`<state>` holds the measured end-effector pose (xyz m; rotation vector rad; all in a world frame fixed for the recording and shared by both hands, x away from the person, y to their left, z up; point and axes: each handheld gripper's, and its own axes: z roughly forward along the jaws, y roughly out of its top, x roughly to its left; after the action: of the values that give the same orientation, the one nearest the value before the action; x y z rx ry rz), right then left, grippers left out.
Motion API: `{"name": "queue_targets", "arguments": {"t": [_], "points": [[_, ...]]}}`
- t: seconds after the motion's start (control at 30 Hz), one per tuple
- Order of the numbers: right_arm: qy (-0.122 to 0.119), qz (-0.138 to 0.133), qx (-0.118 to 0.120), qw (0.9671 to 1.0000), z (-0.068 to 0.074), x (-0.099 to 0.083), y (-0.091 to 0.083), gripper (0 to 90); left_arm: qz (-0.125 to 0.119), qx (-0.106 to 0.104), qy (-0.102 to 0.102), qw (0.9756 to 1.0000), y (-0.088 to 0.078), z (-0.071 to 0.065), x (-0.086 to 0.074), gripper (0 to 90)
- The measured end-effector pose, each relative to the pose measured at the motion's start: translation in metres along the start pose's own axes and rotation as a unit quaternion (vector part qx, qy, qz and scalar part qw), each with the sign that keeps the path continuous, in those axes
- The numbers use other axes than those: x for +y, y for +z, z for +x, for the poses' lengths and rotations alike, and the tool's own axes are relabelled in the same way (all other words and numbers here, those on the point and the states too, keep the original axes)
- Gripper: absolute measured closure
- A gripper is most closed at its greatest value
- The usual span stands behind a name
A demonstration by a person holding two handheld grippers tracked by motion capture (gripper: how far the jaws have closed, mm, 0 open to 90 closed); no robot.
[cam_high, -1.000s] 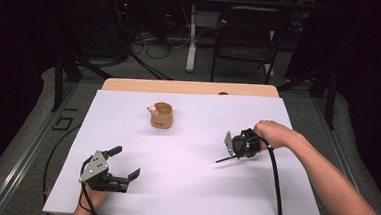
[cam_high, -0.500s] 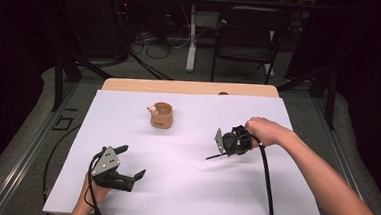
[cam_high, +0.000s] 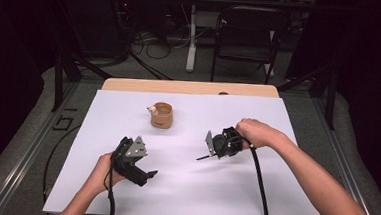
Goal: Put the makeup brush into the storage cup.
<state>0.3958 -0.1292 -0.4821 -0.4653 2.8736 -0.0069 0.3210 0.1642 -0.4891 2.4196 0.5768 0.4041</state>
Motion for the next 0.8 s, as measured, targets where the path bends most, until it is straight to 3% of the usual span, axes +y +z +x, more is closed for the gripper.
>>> {"name": "queue_targets", "arguments": {"t": [0.23, 0.4, 0.47, 0.57, 0.73, 0.8], "points": [[0.005, -0.011, -0.009, 0.9999, -0.001, 0.01, -0.001, 83.5, 0.033, -0.015, 0.022, 0.9991, 0.01, -0.001, 0.023, 7.8], [0.002, -0.019, -0.009, 0.9998, -0.002, 0.016, -0.001, 83.5, 0.063, -0.035, 0.038, 0.9967, 0.018, -0.001, 0.035, 11.1], [0.001, -0.014, -0.006, 0.9999, -0.003, 0.02, -0.002, 83.5, 0.063, -0.036, 0.038, 0.9967, 0.021, -0.002, 0.038, 12.1], [-0.003, -0.032, -0.013, 0.9994, -0.004, 0.027, -0.001, 83.5, 0.068, -0.045, 0.043, 0.9957, 0.025, -0.001, 0.044, 13.7], [-0.005, -0.032, -0.012, 0.9994, -0.005, 0.033, -0.004, 83.5, 0.075, -0.054, 0.05, 0.9945, 0.033, -0.003, 0.05, 14.9], [-0.003, -0.043, -0.021, 0.9988, -0.004, 0.035, -0.004, 83.5, 0.075, -0.057, 0.052, 0.9942, 0.036, -0.004, 0.052, 15.3]]}}
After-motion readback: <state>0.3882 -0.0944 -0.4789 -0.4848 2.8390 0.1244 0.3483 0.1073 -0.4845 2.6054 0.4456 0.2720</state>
